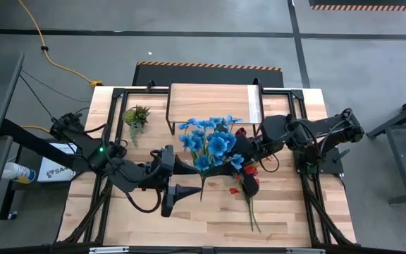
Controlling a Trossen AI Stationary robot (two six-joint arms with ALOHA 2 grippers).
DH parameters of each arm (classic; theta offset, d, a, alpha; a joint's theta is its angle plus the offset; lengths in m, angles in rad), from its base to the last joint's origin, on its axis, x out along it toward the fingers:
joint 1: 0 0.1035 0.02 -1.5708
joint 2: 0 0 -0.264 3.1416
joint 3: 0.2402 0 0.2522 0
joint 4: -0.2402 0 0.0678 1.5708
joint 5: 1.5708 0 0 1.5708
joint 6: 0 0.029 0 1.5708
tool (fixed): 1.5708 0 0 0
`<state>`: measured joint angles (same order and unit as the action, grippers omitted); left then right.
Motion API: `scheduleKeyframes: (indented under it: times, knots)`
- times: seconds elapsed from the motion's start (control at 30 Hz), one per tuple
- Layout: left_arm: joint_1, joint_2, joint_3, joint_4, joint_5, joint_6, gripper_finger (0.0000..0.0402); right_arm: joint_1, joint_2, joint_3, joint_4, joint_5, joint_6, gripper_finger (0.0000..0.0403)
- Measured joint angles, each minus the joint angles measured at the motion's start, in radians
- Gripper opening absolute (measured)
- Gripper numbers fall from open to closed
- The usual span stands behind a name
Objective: Pick and place flowers into a vace then onto a shelf
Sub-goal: Put the blue flowers into the left transparent vase
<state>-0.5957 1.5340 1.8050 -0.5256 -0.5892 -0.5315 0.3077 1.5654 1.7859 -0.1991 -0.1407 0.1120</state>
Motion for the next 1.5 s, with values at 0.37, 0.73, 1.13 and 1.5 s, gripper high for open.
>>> scheduleKeyframes:
  times: [0.37, 0.73, 1.13, 1.5]
  knots:
    - [0.006, 0.004, 0.001, 0.003, -0.049, 0.002, 0.0285, 0.0, 0.0, 0.0, 0.067, 0.011, -0.007, 0.0007]
    - [0.069, 0.004, 0.001, 0.02, 0.003, 0.011, 0.0276, 0.0, 0.0, -0.001, 0.068, 0.009, -0.001, 0.0007]
    - [0.08, 0.005, 0.001, 0.07, 0.028, 0.081, 0.0146, -0.001, 0.0, -0.001, 0.054, 0.021, -0.009, 0.0007]
    - [0.077, 0.005, 0.001, 0.069, 0.033, 0.117, 0.0048, -0.001, 0.001, -0.002, 0.049, 0.025, -0.007, 0.0007]
